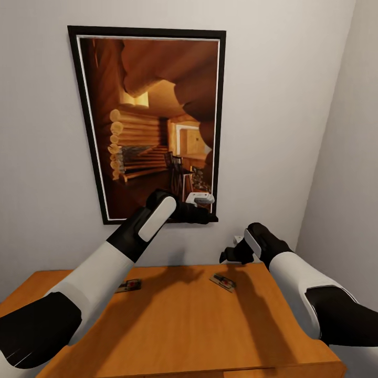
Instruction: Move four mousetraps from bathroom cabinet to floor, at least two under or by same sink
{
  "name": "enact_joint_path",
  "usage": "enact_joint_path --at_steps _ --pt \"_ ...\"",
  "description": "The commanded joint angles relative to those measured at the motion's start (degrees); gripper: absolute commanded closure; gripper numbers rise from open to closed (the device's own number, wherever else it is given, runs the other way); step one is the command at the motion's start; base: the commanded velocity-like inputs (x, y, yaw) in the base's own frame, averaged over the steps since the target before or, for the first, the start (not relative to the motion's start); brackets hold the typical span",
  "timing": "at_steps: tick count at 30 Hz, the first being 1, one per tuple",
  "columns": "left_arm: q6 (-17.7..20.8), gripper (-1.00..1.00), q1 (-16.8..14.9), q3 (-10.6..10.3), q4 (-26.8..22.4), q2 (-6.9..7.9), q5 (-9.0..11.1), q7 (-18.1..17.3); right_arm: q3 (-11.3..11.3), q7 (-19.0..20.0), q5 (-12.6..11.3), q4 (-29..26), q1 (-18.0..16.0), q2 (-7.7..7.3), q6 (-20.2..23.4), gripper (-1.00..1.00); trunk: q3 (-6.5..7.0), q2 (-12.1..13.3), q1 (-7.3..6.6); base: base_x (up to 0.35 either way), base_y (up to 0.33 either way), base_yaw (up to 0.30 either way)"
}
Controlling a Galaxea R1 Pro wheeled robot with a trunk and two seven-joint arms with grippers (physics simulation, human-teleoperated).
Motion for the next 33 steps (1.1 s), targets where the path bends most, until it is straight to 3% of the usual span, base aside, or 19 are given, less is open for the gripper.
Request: enact_joint_path --at_steps 1,14,22,33 --pt "0.12 -1.00 -0.06 -0.05 -0.04 0.01 0.60 0.58 0.48 -0.11 -0.45 -0.05 -0.05 -0.06 0.18 -1.00 -0.09 -0.06 0.01 0.008 0.000 0.000" --pt "0.11 -1.00 -0.06 -0.06 -0.05 -0.03 0.59 0.59 0.37 -0.11 -0.98 0.15 -0.05 0.10 0.18 -1.00 -0.09 -0.06 0.01 0.002 0.000 0.000" --pt "0.11 -1.00 -0.06 -0.03 -0.09 -0.08 0.59 0.55 0.35 -0.11 -0.79 0.27 -0.05 2.03 -0.20 -1.00 -0.09 -0.06 0.01 0.000 0.000 0.000" --pt "0.11 -1.00 -0.06 -0.04 -0.10 -0.08 0.59 0.57 0.41 -0.09 -0.54 0.28 -0.05 2.82 -2.18 -1.00 -0.09 -0.06 0.01 0.000 0.000 0.000"
